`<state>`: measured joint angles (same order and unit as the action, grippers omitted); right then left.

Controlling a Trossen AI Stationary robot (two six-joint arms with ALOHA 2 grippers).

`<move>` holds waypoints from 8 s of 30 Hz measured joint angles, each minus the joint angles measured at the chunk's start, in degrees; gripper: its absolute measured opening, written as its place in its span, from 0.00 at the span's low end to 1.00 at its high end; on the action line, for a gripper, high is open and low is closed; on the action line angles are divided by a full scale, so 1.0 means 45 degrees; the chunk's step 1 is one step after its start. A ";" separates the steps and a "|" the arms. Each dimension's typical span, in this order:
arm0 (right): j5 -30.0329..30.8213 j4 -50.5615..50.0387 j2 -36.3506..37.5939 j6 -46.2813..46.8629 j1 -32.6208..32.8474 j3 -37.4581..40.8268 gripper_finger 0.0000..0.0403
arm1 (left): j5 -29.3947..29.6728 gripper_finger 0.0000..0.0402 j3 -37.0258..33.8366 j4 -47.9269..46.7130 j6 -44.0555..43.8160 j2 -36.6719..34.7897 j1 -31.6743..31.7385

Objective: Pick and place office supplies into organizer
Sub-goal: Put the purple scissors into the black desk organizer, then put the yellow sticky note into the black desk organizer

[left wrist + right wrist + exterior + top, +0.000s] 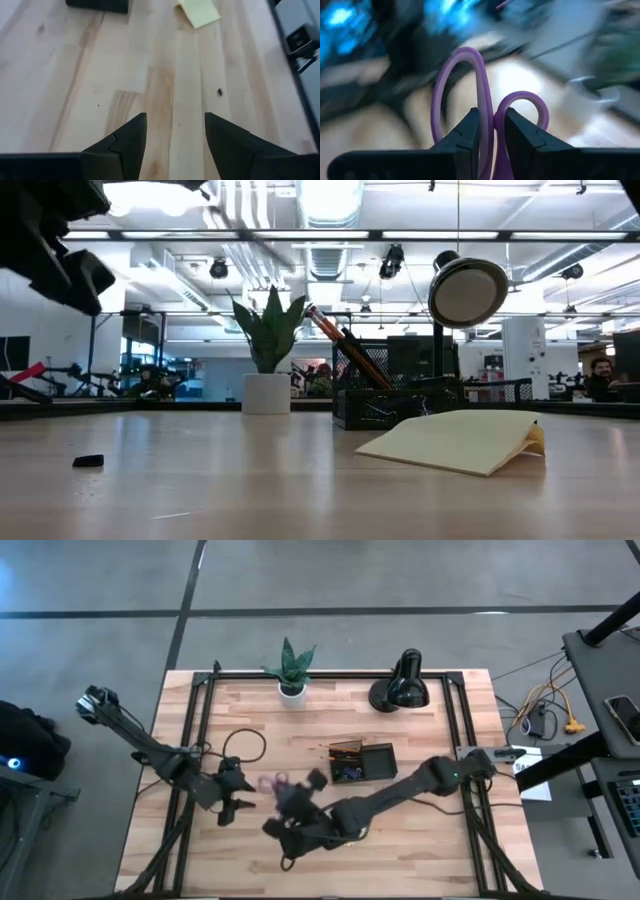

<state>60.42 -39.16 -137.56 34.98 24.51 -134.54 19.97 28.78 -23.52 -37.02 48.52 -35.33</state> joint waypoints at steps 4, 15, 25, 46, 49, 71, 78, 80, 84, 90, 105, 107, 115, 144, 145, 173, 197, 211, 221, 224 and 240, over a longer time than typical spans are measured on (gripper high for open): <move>0.2670 -0.1160 0.0659 0.1858 0.0104 -0.0053 0.14 | 0.0010 0.45 -0.0025 -0.0066 0.0080 -0.0634 0.0000; 0.6044 -0.9067 0.1150 0.7792 -0.0554 -0.0043 0.14 | 0.0005 0.45 0.0029 -0.0008 0.0779 -0.1470 0.0000; 0.6040 -1.1249 0.1157 0.9969 -0.2553 0.1292 0.14 | -0.0012 0.45 0.0000 -0.0053 0.2627 -0.1577 0.0000; 0.5558 -0.9654 0.1152 1.2287 -0.2663 0.5651 0.15 | -0.0296 0.45 0.0000 -0.1559 0.2752 -0.1623 0.0000; 0.5516 -0.9671 0.1149 1.2575 -0.2676 0.5558 0.15 | -0.0296 0.45 0.0000 -0.1574 0.2764 -0.1604 0.0000; 0.6543 -0.8800 0.1158 1.1186 -0.3195 0.5302 0.15 | -0.0291 0.45 0.0029 -0.1610 0.2746 -0.1565 0.0001; 0.6631 -0.7747 0.1137 1.1118 -0.2864 0.6124 0.16 | -0.0291 0.45 0.0012 -0.1677 0.2751 -0.1565 0.0000; 0.6597 -0.7754 0.1152 1.1118 -0.2688 0.6098 0.17 | -0.0291 0.45 0.0024 -0.1676 0.2758 -0.1543 0.0000; 0.5432 -0.7720 0.1212 1.1099 -0.2455 0.5763 0.21 | -0.0291 0.45 0.0024 -0.1668 0.3039 -0.1565 0.0000; 0.3499 -0.7653 0.1123 1.1750 -0.1988 0.5868 0.31 | -0.0291 0.45 0.0045 -0.1666 0.3085 -0.1541 0.0000; 0.3470 -0.7521 0.1142 1.2235 -0.1257 0.5635 0.26 | -0.0343 0.45 0.0055 -0.1661 0.3002 -0.1570 0.0000; 0.3466 -0.7492 0.1142 1.2233 -0.1142 0.5283 0.26 | -0.0368 0.45 0.0142 -0.1650 0.2999 -0.1565 0.0000; 0.2778 -0.7516 0.1152 1.0792 -0.0557 0.3394 0.35 | -0.0374 0.45 0.0272 -0.1643 0.2999 -0.1583 0.0000; -0.1303 0.6372 0.5300 0.0007 0.2335 0.0204 0.39 | -0.1413 0.45 0.0813 -0.0190 -0.0078 -0.2761 0.0005; -0.1437 0.7008 0.5300 -0.0545 0.2386 0.0204 0.40 | -0.1477 0.45 0.0816 0.0069 -0.0079 -0.2812 0.0003; -0.3606 -0.3650 0.4960 0.8420 0.2832 0.0311 0.65 | -0.1515 0.45 0.0811 0.0447 -0.0030 -0.2995 0.0005; -1.1468 -0.3136 0.4847 1.4804 0.2005 0.9292 0.65 | -0.1535 0.45 0.0757 0.0455 -0.0045 -0.1788 0.0005; -1.2114 -0.0796 0.5130 1.2299 0.0853 1.1988 0.65 | -0.1807 0.45 0.0961 0.0604 -0.0051 -0.1696 0.0005; -1.2211 -0.0822 0.5130 1.0959 0.0579 1.2353 0.65 | -0.1834 0.45 0.0981 0.1176 -0.0066 -0.1618 0.0005; -1.2207 -0.0791 0.5078 1.0808 0.0574 1.2399 0.65 | -0.1656 0.45 0.0981 0.1198 -0.0037 -0.1608 0.0005; -1.2158 -0.0541 0.4438 0.9650 0.0516 1.2405 0.34 | -0.1379 0.45 0.0981 0.1227 -0.0042 -0.1550 0.0003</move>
<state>5.71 -41.59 -117.59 78.40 26.83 -78.72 13.76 33.19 -18.00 -37.21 41.54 -35.32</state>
